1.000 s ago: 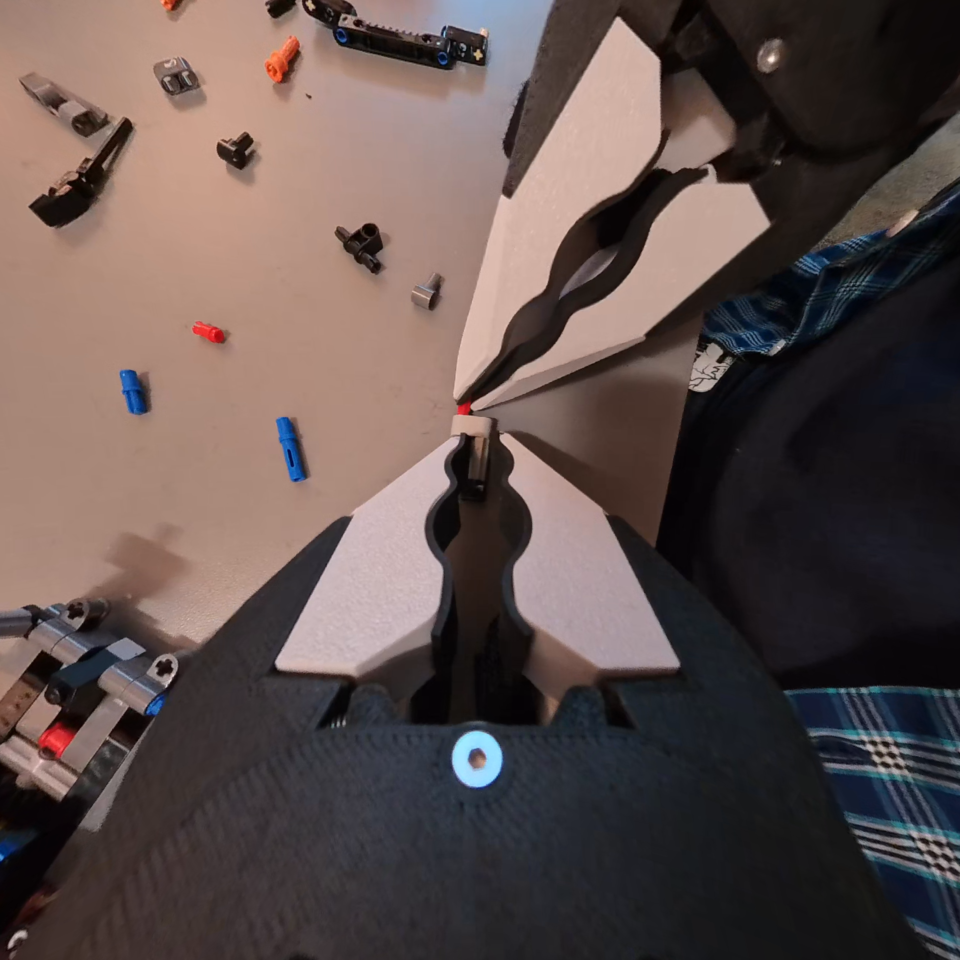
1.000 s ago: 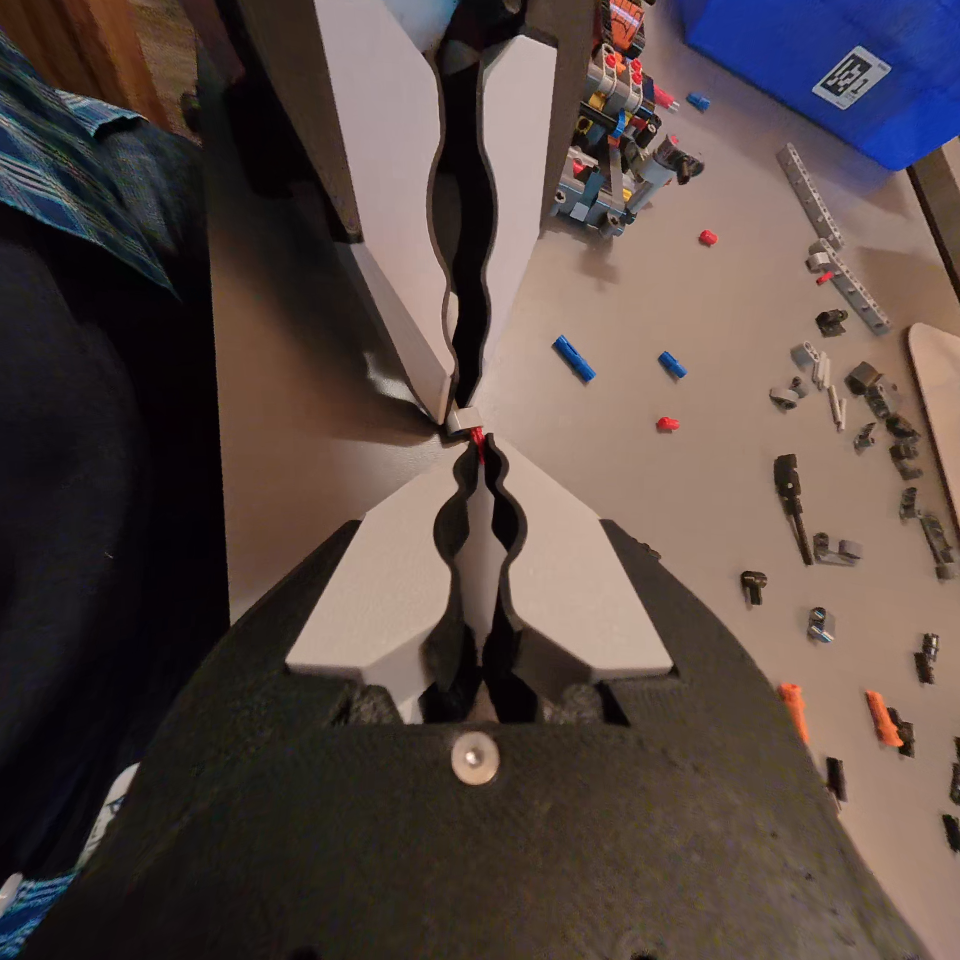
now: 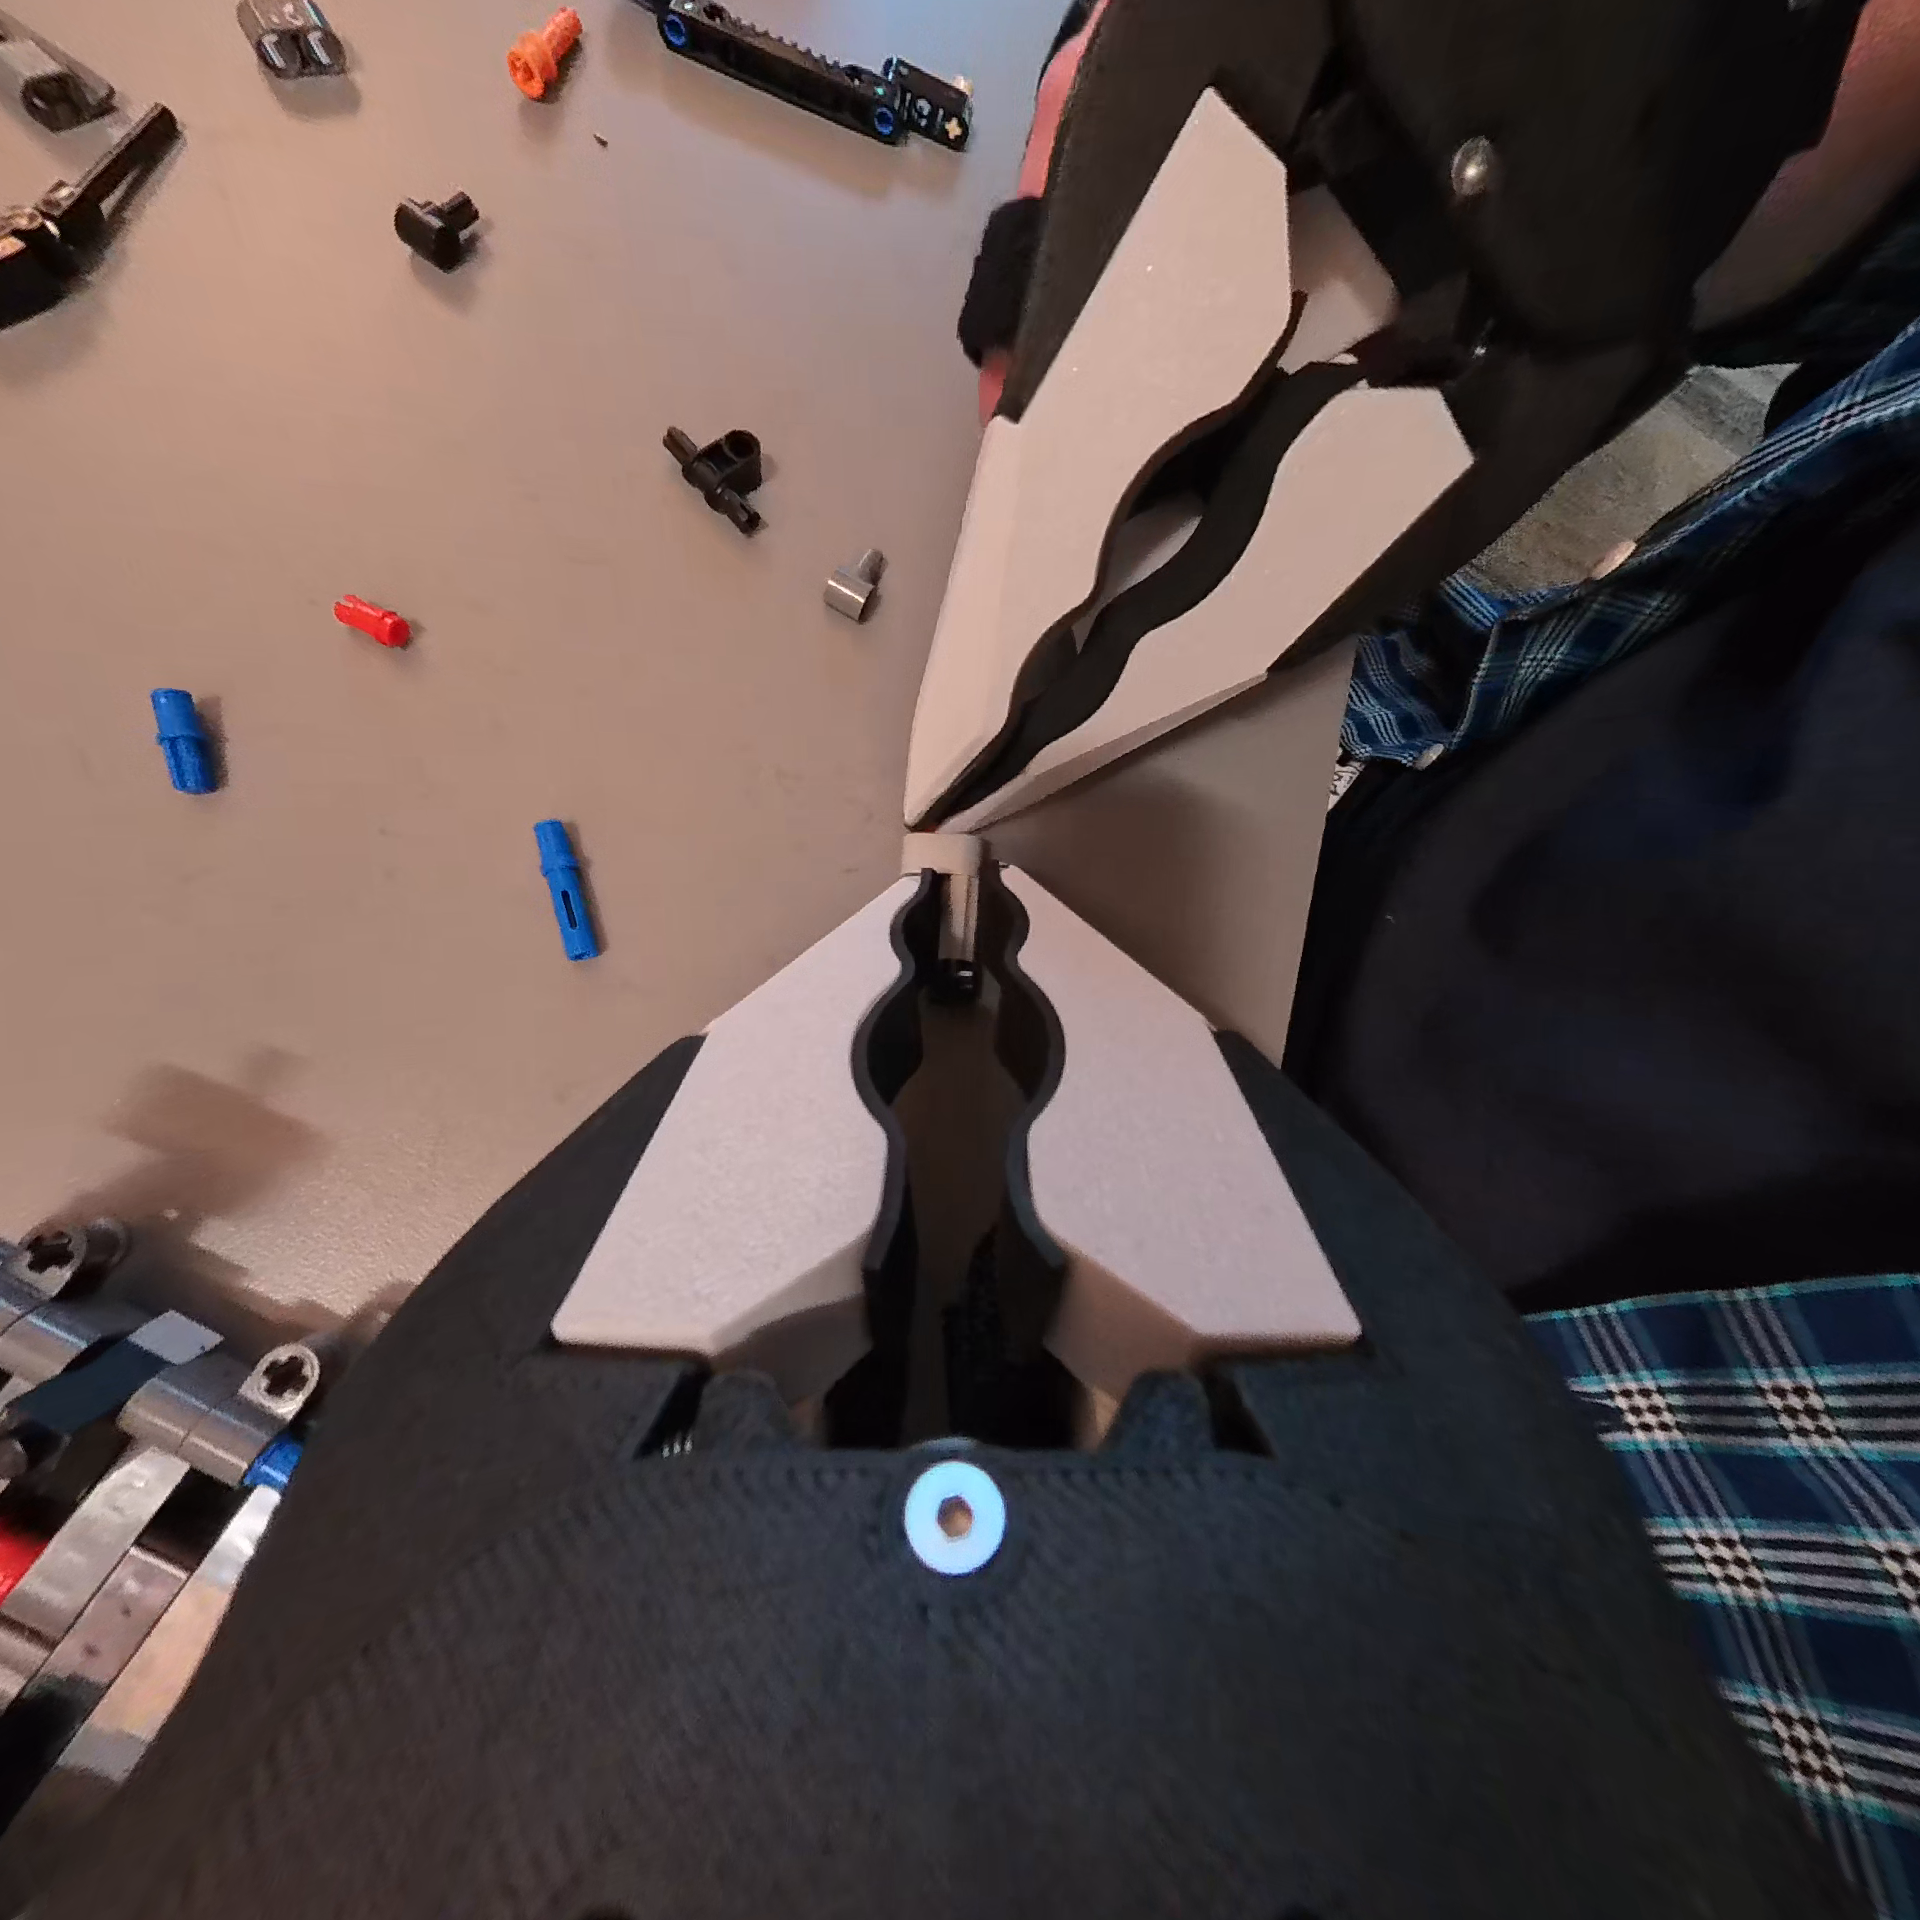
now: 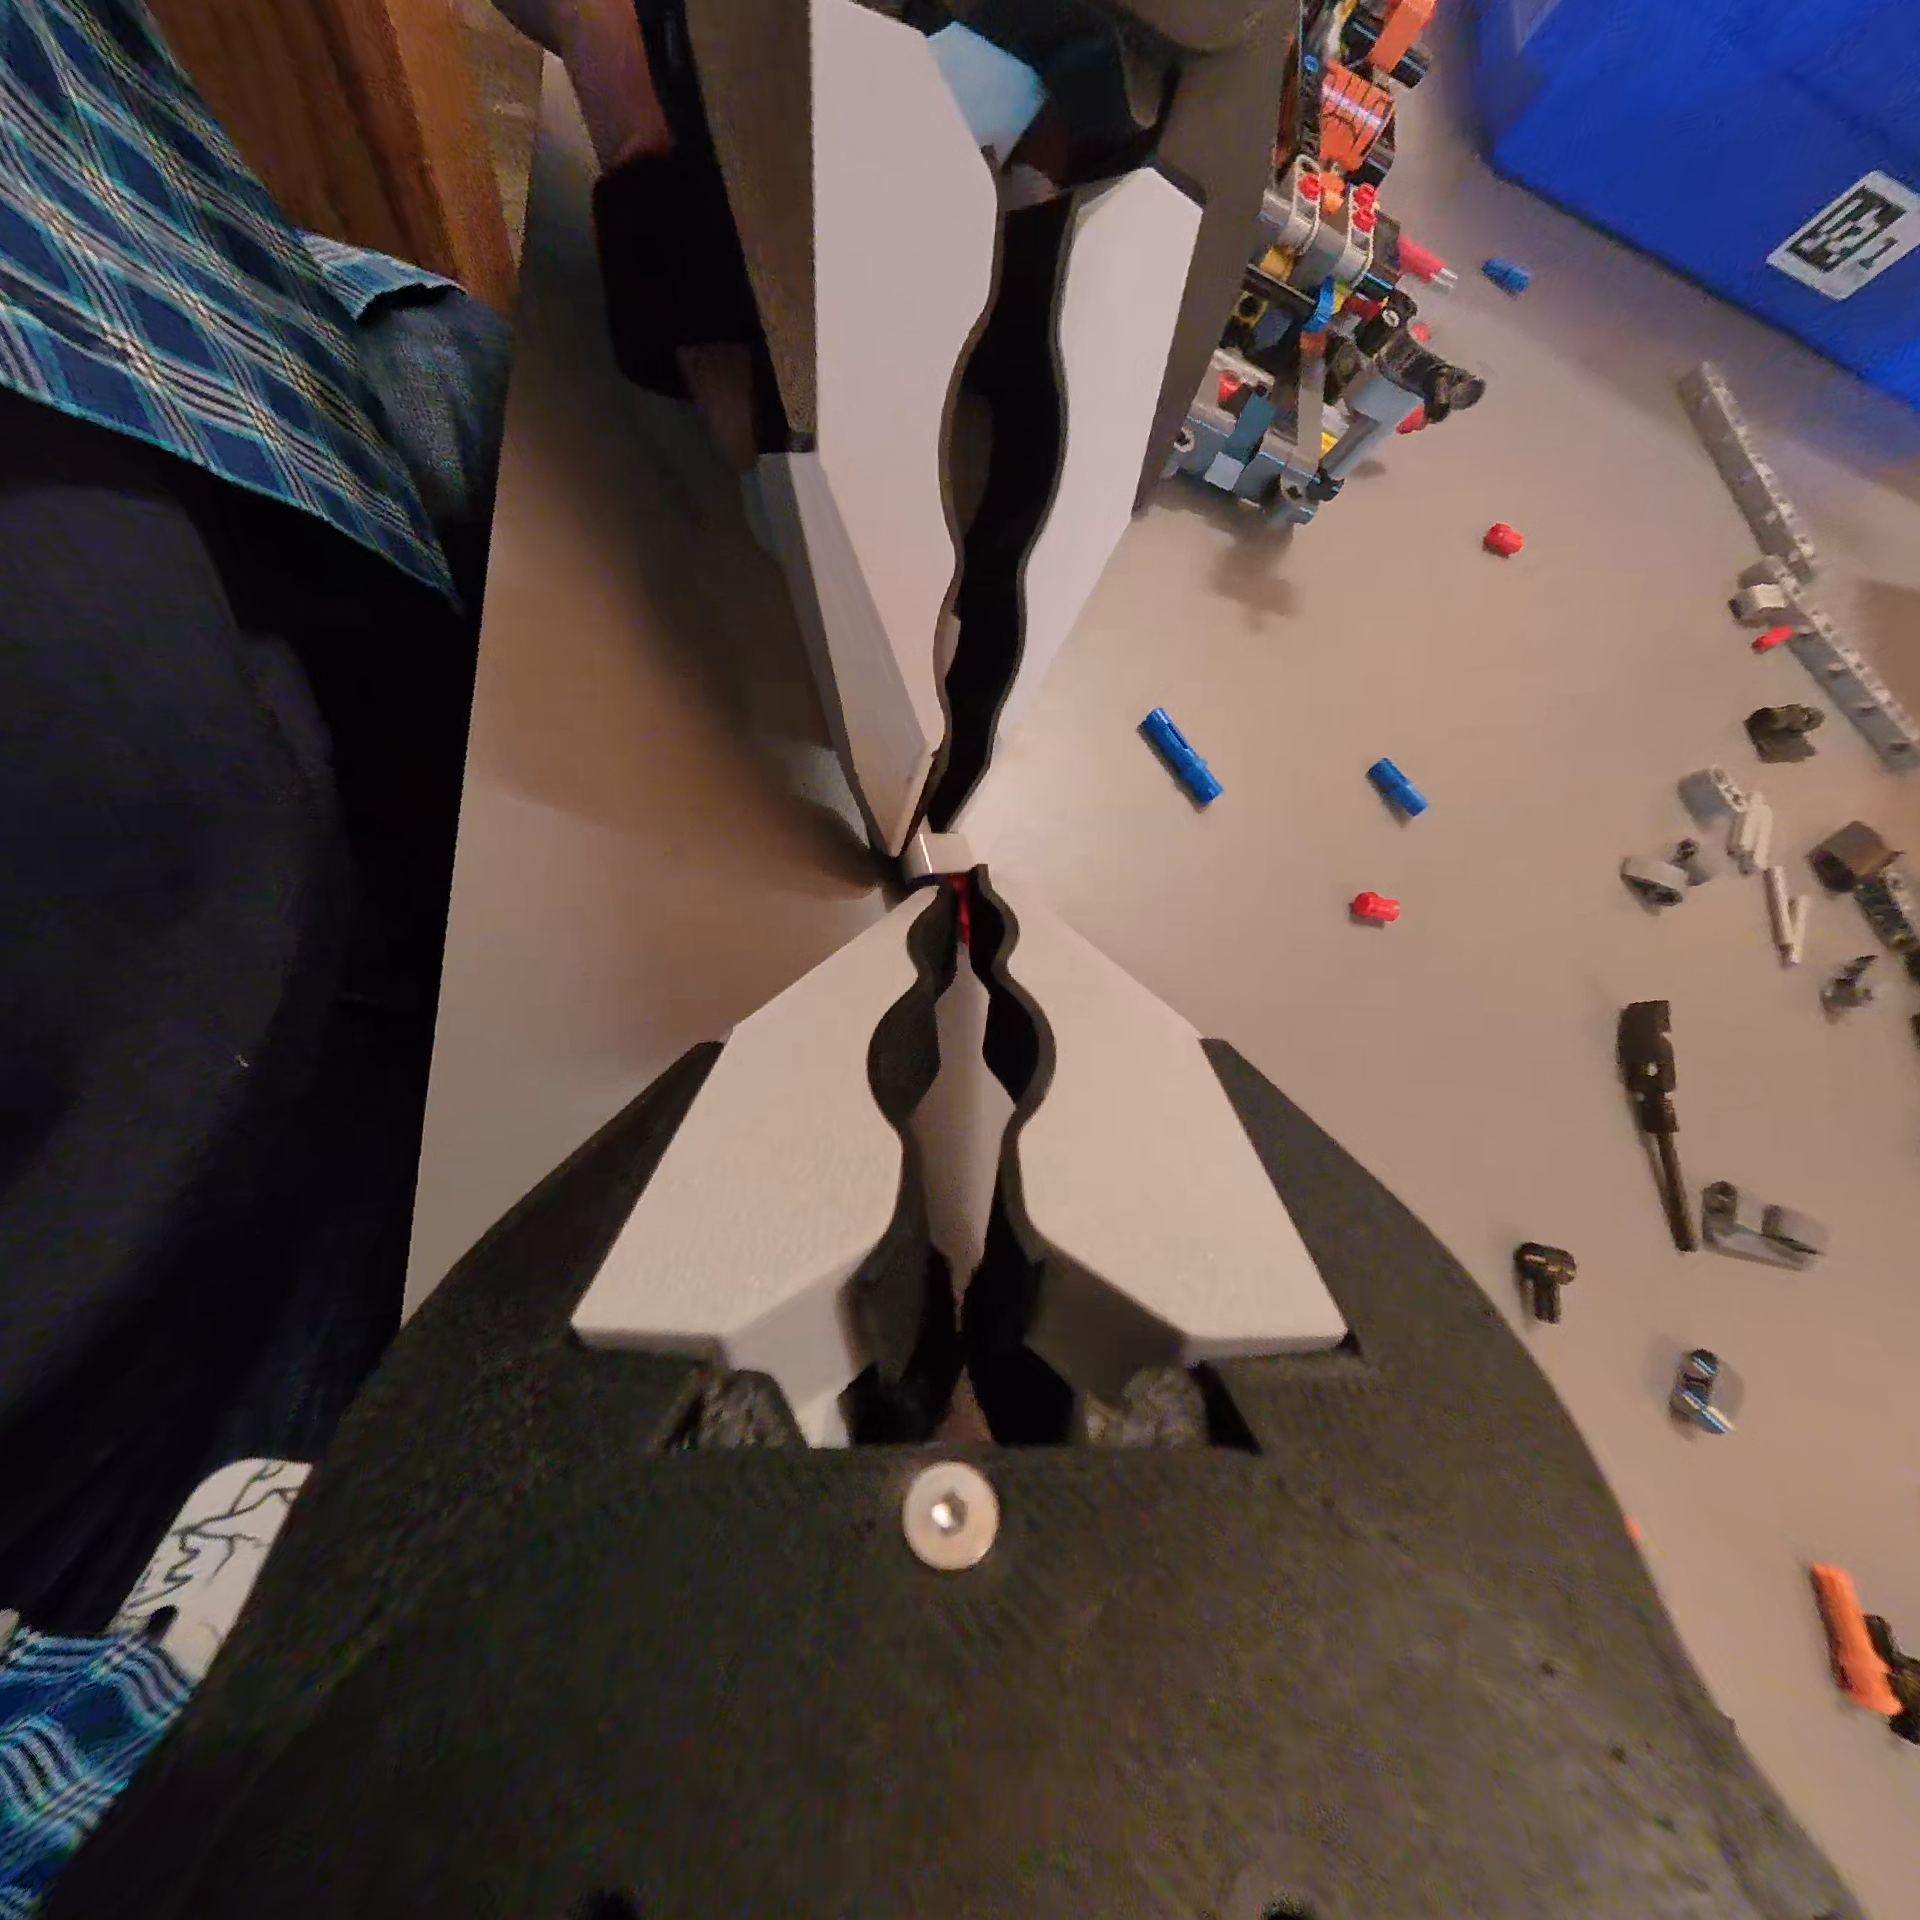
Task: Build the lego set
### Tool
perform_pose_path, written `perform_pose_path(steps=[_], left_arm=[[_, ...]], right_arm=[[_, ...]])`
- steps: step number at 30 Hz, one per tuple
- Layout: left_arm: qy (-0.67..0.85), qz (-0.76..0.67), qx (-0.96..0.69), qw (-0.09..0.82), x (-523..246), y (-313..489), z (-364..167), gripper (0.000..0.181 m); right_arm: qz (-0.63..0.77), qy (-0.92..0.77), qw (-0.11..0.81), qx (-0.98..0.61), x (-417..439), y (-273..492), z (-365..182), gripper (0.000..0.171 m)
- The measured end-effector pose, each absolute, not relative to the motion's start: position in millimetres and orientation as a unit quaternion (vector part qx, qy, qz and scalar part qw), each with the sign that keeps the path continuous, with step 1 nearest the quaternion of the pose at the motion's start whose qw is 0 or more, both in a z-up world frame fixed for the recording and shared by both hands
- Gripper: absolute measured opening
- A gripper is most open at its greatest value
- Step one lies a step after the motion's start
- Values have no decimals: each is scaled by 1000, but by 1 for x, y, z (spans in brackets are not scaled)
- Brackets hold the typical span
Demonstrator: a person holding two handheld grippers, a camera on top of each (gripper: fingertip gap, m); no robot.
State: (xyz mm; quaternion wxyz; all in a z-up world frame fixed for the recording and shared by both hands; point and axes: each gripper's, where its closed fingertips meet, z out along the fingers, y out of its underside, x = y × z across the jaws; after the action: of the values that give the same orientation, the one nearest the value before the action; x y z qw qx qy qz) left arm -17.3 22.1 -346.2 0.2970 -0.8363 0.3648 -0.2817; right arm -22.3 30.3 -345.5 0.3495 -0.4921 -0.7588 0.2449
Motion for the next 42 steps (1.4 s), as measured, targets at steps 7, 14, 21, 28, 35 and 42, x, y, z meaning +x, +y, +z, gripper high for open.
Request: perform_pose_path(steps=[7,14,21,28,35,42], left_arm=[[365,-281,-836,299,-16,23,-346,7],[364,-279,-836,300,-16,23,-346,7],[362,-284,-836,298,-16,23,-346,6],[361,-290,-836,295,-16,23,-346,6],[363,-292,-835,292,-16,22,-346,7],[367,-292,-834,290,-14,22,-346,6]], right_arm=[[280,-751,312,-510,-21,32,-346,0],[298,-735,306,-527,-19,33,-341,14],[298,-741,284,-530,-14,34,-345,5],[304,-747,268,-526,-15,33,-347,2],[297,-753,276,-518,-15,33,-347,1],[284,-765,288,-502,-18,30,-346,1]])
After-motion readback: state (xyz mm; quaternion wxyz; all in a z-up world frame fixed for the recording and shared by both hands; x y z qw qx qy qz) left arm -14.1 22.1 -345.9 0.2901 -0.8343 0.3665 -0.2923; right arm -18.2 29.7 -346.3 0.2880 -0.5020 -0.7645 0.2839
